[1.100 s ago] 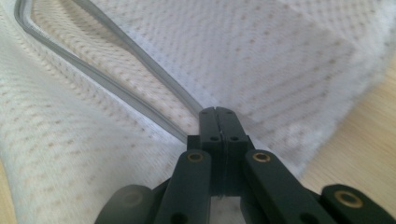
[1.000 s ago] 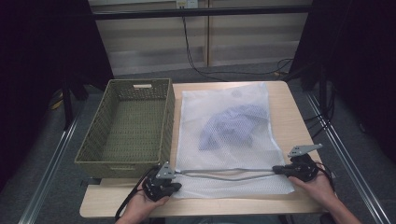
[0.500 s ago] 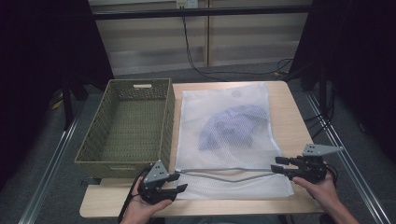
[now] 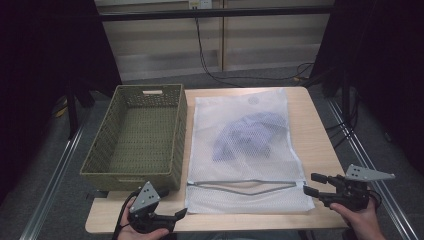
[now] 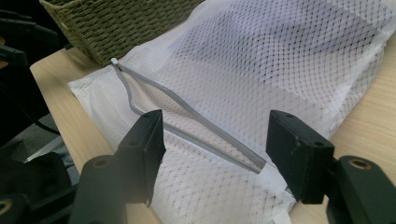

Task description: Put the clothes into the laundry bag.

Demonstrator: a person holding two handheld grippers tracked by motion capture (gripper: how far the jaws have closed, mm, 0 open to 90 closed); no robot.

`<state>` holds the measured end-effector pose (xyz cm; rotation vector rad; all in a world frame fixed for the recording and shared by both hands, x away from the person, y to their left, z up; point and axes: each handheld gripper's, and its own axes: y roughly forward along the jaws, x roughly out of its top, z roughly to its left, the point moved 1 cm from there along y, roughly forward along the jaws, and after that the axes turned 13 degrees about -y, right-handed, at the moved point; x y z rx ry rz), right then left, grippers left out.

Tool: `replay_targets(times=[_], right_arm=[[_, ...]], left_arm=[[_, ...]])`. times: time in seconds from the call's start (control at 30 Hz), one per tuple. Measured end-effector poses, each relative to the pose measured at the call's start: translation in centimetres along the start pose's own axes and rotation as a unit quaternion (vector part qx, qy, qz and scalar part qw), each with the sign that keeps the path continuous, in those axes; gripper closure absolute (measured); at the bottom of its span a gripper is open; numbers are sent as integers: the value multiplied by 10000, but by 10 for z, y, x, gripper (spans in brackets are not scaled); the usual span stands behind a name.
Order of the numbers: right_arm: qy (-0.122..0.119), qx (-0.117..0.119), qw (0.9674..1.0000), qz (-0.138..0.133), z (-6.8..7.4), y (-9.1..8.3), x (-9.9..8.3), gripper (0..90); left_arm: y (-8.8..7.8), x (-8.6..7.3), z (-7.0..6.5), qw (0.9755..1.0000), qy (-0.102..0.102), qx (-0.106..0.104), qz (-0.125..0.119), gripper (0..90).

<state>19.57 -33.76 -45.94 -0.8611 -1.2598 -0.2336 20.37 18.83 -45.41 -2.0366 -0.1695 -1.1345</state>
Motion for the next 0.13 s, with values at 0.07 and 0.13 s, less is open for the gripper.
replay_targets(times=[0.07, 0.13], right_arm=[[1, 11, 10000, 80, -1, 3, 0, 360], [-49, 25, 9999, 100, -2, 7, 1, 355]], left_arm=[[1, 1, -1, 10000, -29, -16, 3, 165], [1, 1, -1, 10000, -55, -46, 13, 165]])
